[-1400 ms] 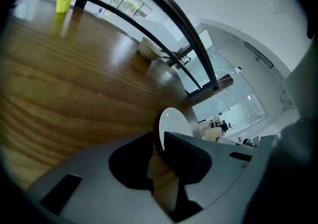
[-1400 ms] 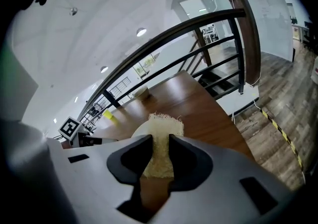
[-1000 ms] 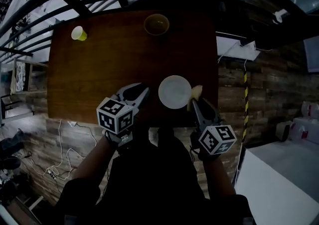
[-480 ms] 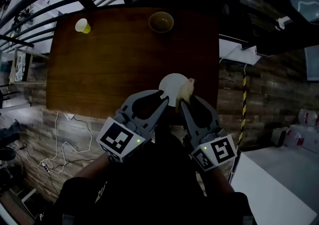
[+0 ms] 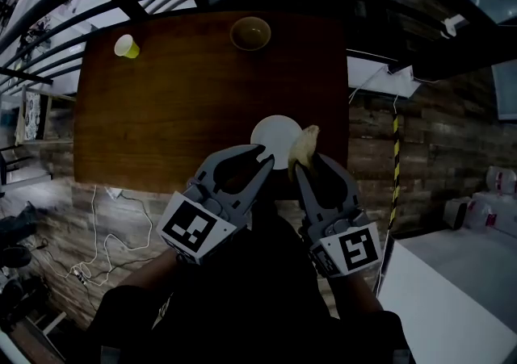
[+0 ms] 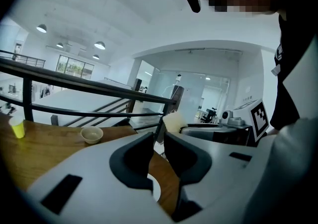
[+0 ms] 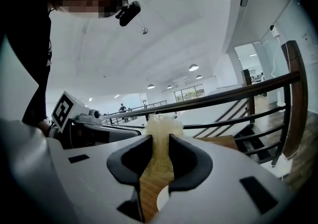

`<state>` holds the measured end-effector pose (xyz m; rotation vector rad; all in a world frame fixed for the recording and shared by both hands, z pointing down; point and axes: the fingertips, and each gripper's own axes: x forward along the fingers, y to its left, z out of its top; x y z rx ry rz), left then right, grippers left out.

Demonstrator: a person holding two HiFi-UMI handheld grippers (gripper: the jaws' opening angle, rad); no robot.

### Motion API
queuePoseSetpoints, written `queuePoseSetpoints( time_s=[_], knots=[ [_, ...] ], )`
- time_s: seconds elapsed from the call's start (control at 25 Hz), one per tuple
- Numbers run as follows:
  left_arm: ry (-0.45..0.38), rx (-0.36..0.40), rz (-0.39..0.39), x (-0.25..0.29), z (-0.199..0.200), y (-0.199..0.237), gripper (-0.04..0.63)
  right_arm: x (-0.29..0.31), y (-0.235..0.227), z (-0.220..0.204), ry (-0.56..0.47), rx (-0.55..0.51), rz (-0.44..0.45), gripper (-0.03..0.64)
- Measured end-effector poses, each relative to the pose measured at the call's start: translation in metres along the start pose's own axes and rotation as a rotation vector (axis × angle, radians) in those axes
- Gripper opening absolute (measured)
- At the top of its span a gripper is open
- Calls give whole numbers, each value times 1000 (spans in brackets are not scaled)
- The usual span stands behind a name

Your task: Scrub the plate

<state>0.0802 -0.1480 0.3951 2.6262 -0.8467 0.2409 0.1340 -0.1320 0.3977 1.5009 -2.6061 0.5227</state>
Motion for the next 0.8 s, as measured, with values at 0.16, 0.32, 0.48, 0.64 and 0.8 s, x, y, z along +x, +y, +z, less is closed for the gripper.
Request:
queuePoseSetpoints(
  time_s=[0.16,0.32,0.48,0.64,0.8],
  knots=[
    [-3,-6,-3,6,-2,-7,77,-7,-4,1,-11,-5,-5,114],
    [10,4,-8,9,-2,-11,77,-9,-8,1,-9,-10,-11,114],
    [0,16,-3,10,-2,-10,77,-8,-11,-1,-22,-1,-17,114],
    [3,15,-2,7,-3,-10,77,-9,-10,-1,-25,-14,-22,114],
    [24,17,-6,4,-7,-10,77,-8,-8,-3,-10,-15,-23,114]
  ],
)
